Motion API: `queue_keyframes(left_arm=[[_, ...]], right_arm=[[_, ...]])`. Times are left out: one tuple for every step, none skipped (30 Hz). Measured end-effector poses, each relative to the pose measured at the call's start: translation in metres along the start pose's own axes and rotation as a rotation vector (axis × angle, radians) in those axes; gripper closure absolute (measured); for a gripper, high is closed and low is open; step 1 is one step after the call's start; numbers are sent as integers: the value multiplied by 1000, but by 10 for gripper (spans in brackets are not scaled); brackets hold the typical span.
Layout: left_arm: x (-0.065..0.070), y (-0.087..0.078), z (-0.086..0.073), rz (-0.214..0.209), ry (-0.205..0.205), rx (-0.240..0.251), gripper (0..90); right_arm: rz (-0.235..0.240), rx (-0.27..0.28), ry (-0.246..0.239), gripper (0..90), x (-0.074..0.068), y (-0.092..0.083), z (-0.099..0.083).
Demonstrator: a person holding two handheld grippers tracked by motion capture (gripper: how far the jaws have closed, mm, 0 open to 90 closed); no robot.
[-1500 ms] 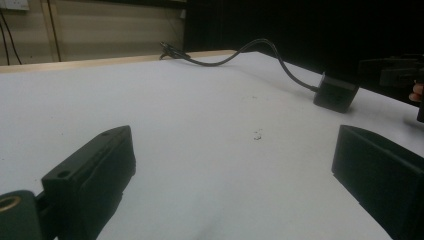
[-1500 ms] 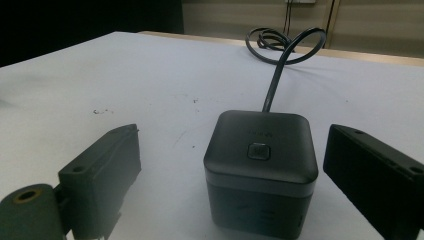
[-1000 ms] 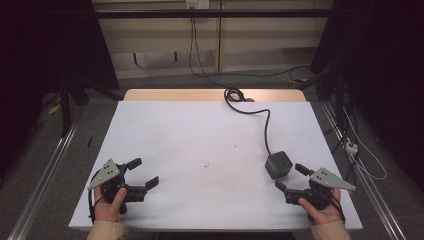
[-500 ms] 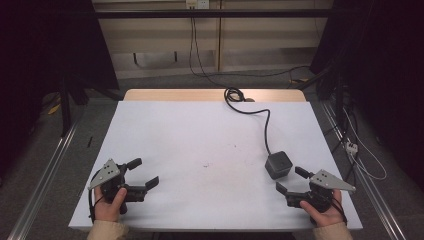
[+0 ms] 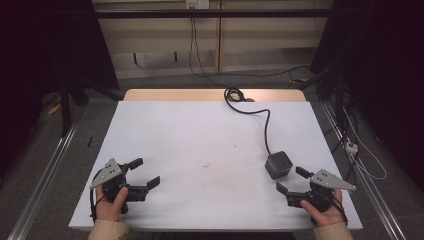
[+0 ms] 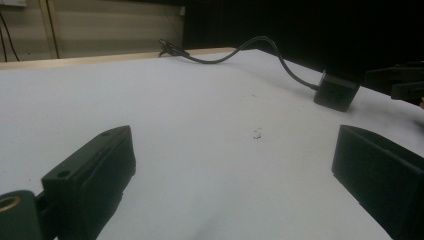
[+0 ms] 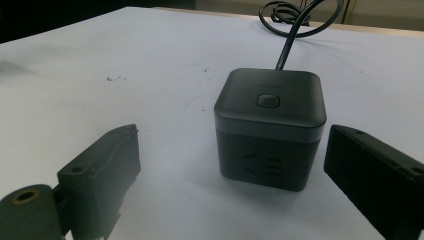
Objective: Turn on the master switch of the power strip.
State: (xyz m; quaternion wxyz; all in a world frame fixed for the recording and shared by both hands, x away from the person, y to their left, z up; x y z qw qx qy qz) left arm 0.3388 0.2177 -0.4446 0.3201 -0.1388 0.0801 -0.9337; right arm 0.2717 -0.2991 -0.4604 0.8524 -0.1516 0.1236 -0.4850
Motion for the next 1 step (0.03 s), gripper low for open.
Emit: queue_keyframes(left_arm=[[0,1,0,-1,2,-3,32]], right_arm=[[1,1,2,77,0,0,0]])
Point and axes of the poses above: each handheld gripper's, and its own axes: y roughly forward along the jaws, z roughly out of its top, x roughly to its right, the point moved 2 cm from there along y, roughly forward along the jaws, and after that the axes turned 2 degrees about -y, right-handed, at the moved point
